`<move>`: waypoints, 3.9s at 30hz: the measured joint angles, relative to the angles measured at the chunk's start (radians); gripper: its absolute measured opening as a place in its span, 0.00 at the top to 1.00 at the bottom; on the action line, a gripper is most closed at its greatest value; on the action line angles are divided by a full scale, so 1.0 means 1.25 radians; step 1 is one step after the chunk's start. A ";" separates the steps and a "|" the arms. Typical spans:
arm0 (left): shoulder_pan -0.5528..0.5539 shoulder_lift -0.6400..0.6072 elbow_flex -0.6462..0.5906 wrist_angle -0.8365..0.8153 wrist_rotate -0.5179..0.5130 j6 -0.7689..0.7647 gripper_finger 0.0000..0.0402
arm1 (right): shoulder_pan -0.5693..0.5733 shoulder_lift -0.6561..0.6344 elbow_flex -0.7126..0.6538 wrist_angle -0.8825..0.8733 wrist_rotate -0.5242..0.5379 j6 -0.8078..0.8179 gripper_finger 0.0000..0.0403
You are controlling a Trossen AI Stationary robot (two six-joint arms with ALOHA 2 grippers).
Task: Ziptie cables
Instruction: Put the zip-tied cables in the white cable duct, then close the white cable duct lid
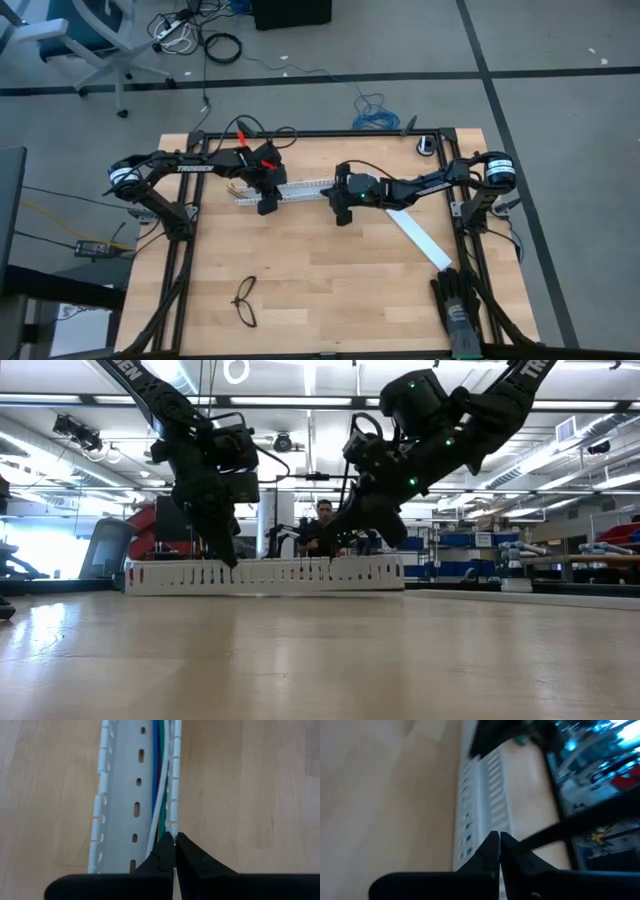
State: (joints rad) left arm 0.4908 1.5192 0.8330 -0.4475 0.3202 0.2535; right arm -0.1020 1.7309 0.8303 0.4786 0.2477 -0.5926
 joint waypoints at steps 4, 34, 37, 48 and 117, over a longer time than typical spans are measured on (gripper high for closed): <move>0.000 -0.001 0.000 0.002 -0.001 0.000 0.98 | -0.018 0.001 0.005 0.003 -0.015 0.000 1.00; -0.002 0.000 -0.001 0.015 -0.015 -0.003 0.97 | 0.007 -0.013 0.111 -0.117 -0.100 0.143 0.95; -0.001 0.000 -0.001 0.025 -0.016 -0.003 0.97 | 0.014 -0.013 0.166 -0.243 -0.090 0.189 0.99; -0.002 0.000 -0.001 0.032 -0.032 -0.018 0.96 | 0.006 -0.013 0.222 -0.307 -0.118 0.308 1.00; -0.025 0.000 -0.001 0.332 -0.029 0.008 0.65 | -0.082 -0.394 -0.143 -0.646 -0.070 0.684 0.72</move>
State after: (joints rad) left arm 0.4596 1.5189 0.8322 -0.0327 0.2837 0.2639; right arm -0.2050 1.2389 0.6510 -0.3293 0.1607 0.2622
